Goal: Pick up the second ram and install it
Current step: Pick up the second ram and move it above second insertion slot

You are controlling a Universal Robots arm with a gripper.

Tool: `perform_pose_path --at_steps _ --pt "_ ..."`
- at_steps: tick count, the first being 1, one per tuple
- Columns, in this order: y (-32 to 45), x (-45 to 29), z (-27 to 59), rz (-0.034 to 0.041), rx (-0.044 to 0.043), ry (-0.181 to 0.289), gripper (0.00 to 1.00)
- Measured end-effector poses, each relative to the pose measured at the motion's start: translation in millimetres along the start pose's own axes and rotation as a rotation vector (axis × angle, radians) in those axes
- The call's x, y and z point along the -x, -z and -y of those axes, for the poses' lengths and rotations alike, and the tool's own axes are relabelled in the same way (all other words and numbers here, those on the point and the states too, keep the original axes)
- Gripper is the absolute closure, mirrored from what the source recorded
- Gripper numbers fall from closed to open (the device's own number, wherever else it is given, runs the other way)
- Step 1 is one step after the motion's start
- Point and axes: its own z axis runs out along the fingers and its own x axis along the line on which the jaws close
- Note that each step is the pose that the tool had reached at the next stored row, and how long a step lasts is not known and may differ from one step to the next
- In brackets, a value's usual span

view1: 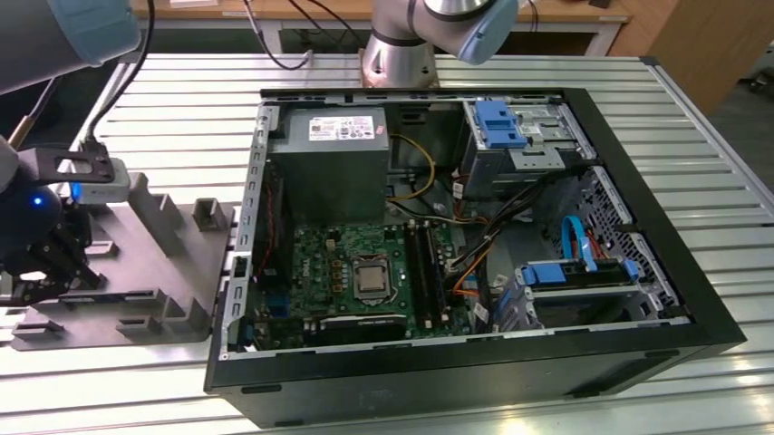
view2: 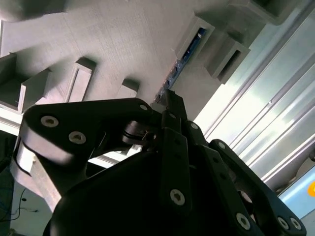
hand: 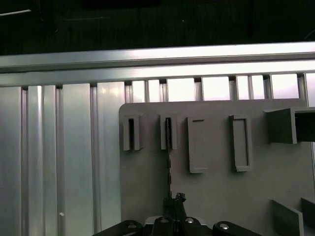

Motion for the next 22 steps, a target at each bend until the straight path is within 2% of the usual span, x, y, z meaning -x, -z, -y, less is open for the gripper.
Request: perform_pose_path --at_steps 12,20,22 --pt "-11.3 -1.3 0.3 -0.0009 0.0002 0.008 0.89" --pt "-11.5 -1.3 0.2 -0.0010 0.0002 0.008 0.89" --pt "-11.5 -1.3 0.2 -0.0009 0.0002 0.008 0.77"
